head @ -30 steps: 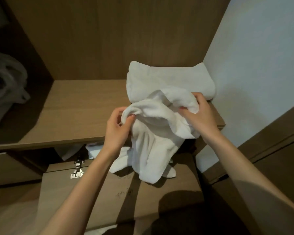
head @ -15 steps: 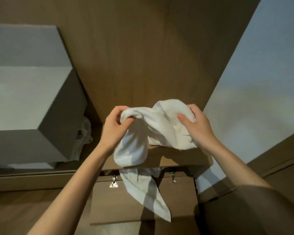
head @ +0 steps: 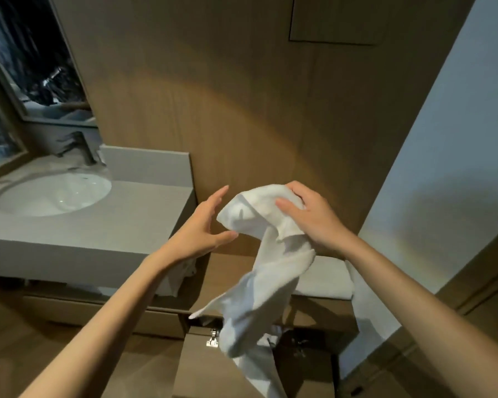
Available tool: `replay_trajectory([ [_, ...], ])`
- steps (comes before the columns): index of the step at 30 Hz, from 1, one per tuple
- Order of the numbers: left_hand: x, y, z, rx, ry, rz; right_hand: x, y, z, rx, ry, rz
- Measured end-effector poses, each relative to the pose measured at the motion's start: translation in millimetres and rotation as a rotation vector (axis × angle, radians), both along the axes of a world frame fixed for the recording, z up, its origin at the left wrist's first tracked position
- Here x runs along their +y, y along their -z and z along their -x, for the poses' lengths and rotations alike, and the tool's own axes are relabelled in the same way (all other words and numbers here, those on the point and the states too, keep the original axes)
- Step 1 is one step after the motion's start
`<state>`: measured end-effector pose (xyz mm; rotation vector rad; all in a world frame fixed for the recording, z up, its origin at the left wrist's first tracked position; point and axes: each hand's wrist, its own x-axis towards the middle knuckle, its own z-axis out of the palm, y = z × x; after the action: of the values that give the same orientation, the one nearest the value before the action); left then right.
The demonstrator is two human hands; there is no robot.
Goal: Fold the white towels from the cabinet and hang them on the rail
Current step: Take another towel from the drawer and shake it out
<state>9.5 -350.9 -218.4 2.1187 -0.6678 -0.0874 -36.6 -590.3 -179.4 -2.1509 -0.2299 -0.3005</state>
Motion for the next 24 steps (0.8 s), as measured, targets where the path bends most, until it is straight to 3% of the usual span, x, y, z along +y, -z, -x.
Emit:
replay_trajectory([
  [3, 1.7, 4.4, 22.1, -0.087, -0.013, 0.023, 22.3, -8.1, 18.8, -0.024, -0.122, 0.016],
  [6, 14.9, 19.1, 41.8, -0.099, -0.195, 0.065, 36.1, -15.7, 33.6, 0.006, -0.225, -0.070],
  [12, 57.0, 28.1, 64.8, 0.014, -0.331, 0.061, 44.3, -12.7, 42.0, 0.126, -0.218, 0.010],
  [16, 94.4, 17.3, 69.0, -0.019, -0.285, 0.033, 56.3, -25.9, 52.2, 0.176, -0.421, 0.189],
  [21, 159.5, -10.3, 50.8, -0.161, -0.265, 0.130, 94.6, -20.6, 51.7, 0.157, -0.531, 0.666],
  [24, 201.2, -22.9, 38.2, -0.240, -0.258, 0.084, 133.2, -11.4, 31.4, 0.082, -0.514, 0.663],
])
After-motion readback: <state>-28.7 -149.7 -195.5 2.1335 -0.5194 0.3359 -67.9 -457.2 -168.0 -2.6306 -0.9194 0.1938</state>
